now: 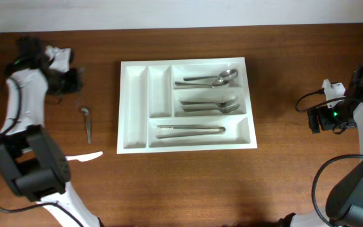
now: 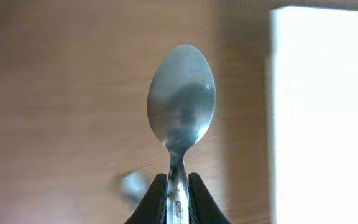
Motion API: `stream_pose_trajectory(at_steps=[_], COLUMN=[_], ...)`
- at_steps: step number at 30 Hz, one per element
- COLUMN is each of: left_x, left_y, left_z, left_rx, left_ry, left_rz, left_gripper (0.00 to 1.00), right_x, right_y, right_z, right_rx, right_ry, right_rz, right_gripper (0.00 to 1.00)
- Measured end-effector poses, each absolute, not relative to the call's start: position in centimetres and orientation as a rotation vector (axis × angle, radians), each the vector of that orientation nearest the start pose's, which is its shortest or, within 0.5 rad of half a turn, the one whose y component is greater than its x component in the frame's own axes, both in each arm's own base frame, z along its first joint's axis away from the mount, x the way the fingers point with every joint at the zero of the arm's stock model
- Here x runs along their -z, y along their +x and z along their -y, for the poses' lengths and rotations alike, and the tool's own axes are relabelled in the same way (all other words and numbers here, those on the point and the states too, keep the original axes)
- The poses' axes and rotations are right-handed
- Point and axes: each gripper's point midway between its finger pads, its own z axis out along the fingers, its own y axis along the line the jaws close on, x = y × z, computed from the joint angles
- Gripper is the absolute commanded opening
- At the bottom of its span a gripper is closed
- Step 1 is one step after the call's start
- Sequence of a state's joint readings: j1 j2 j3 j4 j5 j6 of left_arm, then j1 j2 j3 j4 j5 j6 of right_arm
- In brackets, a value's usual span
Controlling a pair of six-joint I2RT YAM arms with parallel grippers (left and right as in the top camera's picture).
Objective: Pack container
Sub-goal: 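Carry the spoon into the tray's narrow left compartment, then release the spoon and move the left gripper back to the second spoon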
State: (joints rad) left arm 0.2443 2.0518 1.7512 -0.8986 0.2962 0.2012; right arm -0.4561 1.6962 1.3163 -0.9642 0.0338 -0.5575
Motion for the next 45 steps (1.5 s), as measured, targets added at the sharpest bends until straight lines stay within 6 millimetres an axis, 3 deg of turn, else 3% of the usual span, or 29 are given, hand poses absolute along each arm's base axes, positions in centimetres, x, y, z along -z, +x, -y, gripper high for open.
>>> stream_pose_trajectory(at_steps=[8, 11, 15, 19, 22, 25, 32, 33, 35, 36, 38, 40, 44, 45], left_x=[-11.7, -11.6, -11.3, -11.1, -10.9, -10.7, -10.7, -10.7, -10.8, -10.9, -11.4, -12.4, -15.4, -15.8], left_y=[48.5, 48.2, 47.6, 47.5, 47.2, 46.8, 46.7, 46.8, 47.1, 47.2, 47.6, 48.2, 49.2, 49.1], left_z=[3.9, 6.6, 8.4, 8.3, 7.9, 7.5, 7.4, 7.4, 7.4, 7.4, 7.3, 6.9, 4.1, 3.1], left_rx=[0.377, 0.387, 0.358, 0.326, 0.313, 0.302, 0.3, 0.299, 0.298, 0.297, 0.295, 0.294, 0.259, 0.245], left_ry=[0.21, 0.241, 0.22, 0.13, 0.098, 0.063, 0.039, 0.037, 0.041, 0.043, 0.032, 0.022, -0.052, -0.078], left_rz=[-2.703, -2.715, -2.749, -2.771, -2.792, -2.813, -2.818, -2.816, -2.804, -2.798, -2.783, -2.758, -2.72, -2.725], left_gripper=[0.02, 0.02, 0.02, 0.03, 0.23, 0.27, 0.5, 0.53, 0.73, 0.77, 0.78, 0.85, 0.87, 0.93], right_x=[-10.1, -10.1, -10.1, -10.1, -10.1, -10.1, -10.1, -10.1, -10.1, -10.1, -10.1, -10.1, -10.1, -10.1], right_y=[31.9, 31.9, 31.9, 31.9, 31.9, 31.9, 31.9, 31.9, 31.9, 31.9, 31.9, 31.9, 31.9, 31.9], right_z=[16.3, 16.3, 16.3, 16.3, 16.3, 16.3, 16.3, 16.3, 16.3, 16.3, 16.3, 16.3, 16.3, 16.3], right_rx=[0.206, 0.207, 0.207, 0.206, 0.207, 0.206, 0.206, 0.206, 0.207, 0.206, 0.207, 0.207, 0.207, 0.207], right_ry=[-0.144, -0.143, -0.144, -0.144, -0.143, -0.144, -0.144, -0.144, -0.145, -0.144, -0.143, -0.143, -0.143, -0.142], right_rz=[-2.95, -2.949, -2.949, -2.95, -2.949, -2.95, -2.95, -2.95, -2.949, -2.95, -2.949, -2.949, -2.949, -2.949], right_gripper=[0.99, 0.99, 0.99, 0.99, 0.99, 0.99, 0.99, 0.98, 0.99, 0.99, 0.99, 0.99, 0.99, 0.98])
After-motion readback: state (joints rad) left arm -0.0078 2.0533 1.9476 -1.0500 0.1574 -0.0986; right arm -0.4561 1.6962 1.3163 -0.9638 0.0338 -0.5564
